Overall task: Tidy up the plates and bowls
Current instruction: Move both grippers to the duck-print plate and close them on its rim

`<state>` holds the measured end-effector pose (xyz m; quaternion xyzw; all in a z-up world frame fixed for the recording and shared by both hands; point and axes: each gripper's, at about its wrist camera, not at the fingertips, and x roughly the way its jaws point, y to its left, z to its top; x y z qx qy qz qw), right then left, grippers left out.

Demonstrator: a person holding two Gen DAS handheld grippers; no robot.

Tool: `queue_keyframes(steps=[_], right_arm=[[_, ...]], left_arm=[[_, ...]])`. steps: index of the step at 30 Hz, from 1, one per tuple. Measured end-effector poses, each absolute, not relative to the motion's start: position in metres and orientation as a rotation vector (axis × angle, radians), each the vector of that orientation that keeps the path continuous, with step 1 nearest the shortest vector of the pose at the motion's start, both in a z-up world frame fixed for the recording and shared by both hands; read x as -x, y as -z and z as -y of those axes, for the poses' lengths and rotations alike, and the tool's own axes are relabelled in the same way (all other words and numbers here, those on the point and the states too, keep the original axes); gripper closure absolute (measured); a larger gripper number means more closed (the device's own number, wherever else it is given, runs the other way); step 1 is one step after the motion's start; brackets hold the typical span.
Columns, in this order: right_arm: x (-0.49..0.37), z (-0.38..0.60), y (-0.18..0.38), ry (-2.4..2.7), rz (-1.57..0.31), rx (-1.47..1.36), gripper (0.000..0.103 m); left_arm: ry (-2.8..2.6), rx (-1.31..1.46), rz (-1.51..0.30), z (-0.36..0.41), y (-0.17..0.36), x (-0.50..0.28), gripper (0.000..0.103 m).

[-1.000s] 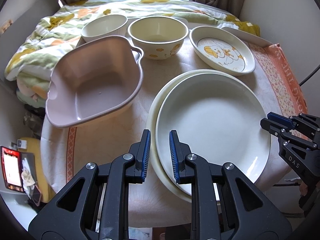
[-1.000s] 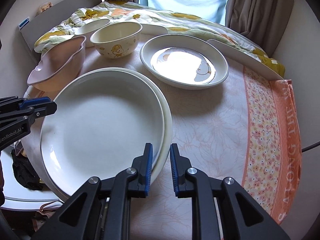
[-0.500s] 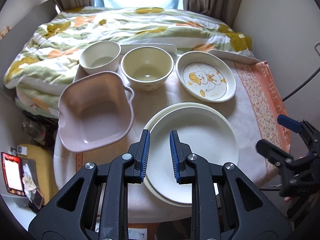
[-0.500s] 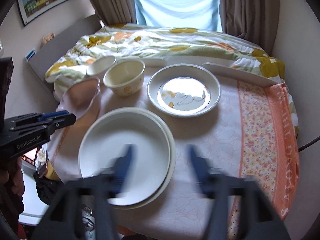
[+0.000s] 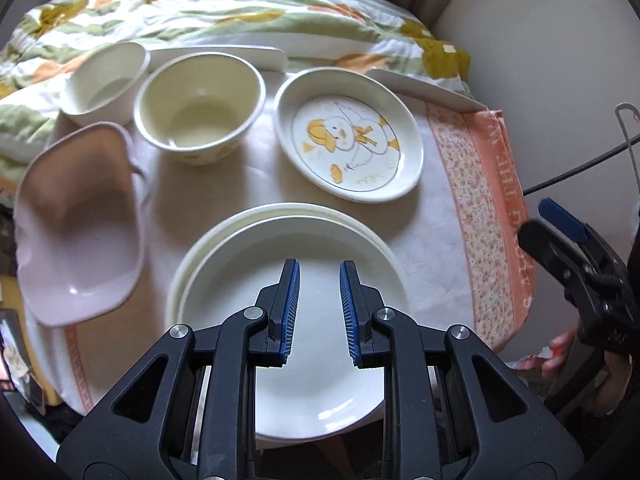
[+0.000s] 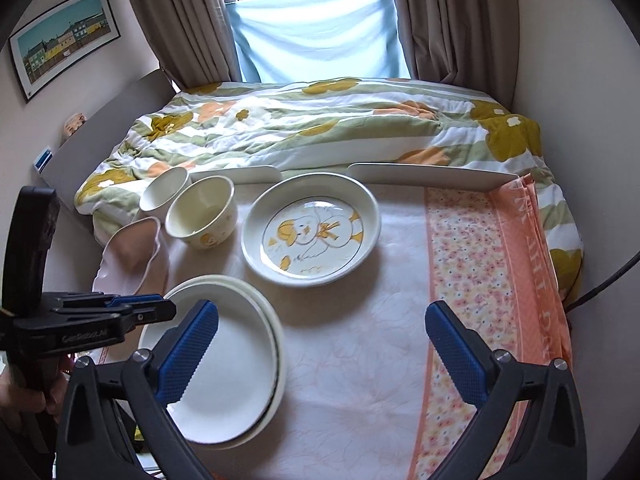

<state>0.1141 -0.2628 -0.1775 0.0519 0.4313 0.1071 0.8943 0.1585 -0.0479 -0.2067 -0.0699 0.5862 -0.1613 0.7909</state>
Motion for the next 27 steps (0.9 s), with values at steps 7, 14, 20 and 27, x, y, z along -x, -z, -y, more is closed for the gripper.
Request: queue_keyframes(steps=[7,14,20,27], right_arm=[[-0.161,0.281,0.187,-0.283,-0.914,-0.082,0.000],[-0.215,0.298,0.208,-0.325,-0.981,-0.056,0.000],[-0.250,0.301,0.224,-0.390,-1.022,0.006,0.000],[-0.286,0.293,0.244,-0.496,-1.087,0.098,0.000]], left_arm=[[0.271,0.155,-1.227,0.069,0.216,-0.182,0.001],[0.233,0.230,-1.244,0.082,0.228,-0.212,0.001],[0.191,0.349,-1.247,0.083,0.243,-0.230,0.001],[0.137,0.369,-1.189,0.085,0.246,-0.247,0.001]])
